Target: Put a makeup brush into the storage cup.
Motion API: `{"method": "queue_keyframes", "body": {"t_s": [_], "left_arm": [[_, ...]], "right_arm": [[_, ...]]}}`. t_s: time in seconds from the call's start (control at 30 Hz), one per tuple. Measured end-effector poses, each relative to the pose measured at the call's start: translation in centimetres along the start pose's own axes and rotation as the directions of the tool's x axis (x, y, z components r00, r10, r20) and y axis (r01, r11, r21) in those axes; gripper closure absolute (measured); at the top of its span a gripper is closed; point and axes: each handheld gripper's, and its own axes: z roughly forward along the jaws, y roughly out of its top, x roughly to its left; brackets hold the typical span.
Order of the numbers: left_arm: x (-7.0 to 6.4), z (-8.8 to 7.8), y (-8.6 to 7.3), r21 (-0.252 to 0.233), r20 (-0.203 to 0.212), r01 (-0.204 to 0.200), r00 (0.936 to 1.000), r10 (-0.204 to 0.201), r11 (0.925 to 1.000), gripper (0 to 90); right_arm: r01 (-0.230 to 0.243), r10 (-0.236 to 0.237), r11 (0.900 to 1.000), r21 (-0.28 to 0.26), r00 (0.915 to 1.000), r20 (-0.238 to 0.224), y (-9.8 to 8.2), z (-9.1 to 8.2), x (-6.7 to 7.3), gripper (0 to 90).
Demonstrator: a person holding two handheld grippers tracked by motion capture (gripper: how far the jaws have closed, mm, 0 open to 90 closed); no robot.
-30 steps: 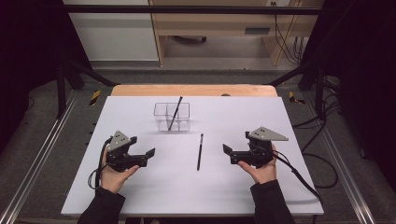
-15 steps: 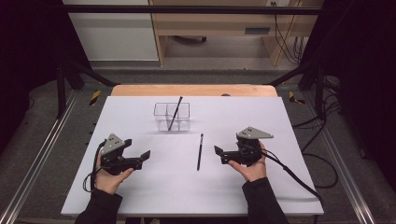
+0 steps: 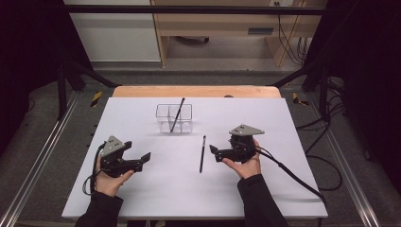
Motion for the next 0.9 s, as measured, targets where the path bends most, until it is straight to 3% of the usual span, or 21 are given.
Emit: {"method": "queue_keyframes", "body": {"t_s": [0.33, 0.9], "left_arm": [[0.1, 0.1, -0.2, 0.022, -0.014, -0.009, 0.9999, 0.009, 0.9997, 11.5], [0.1, -0.3, -0.1, 0.021, -0.005, -0.018, 0.9998, 0.018, 0.9996, 13.1]], "right_arm": [[0.011, -0.012, 1.0, 0.029, 0.9999, 0.006, 0.7, 1.6, 0.4, 4.3], [0.014, -0.014, 0.995, 0.1, 0.9999, 0.002, 0.4, 5.3, 1.6, 5.2]]}}
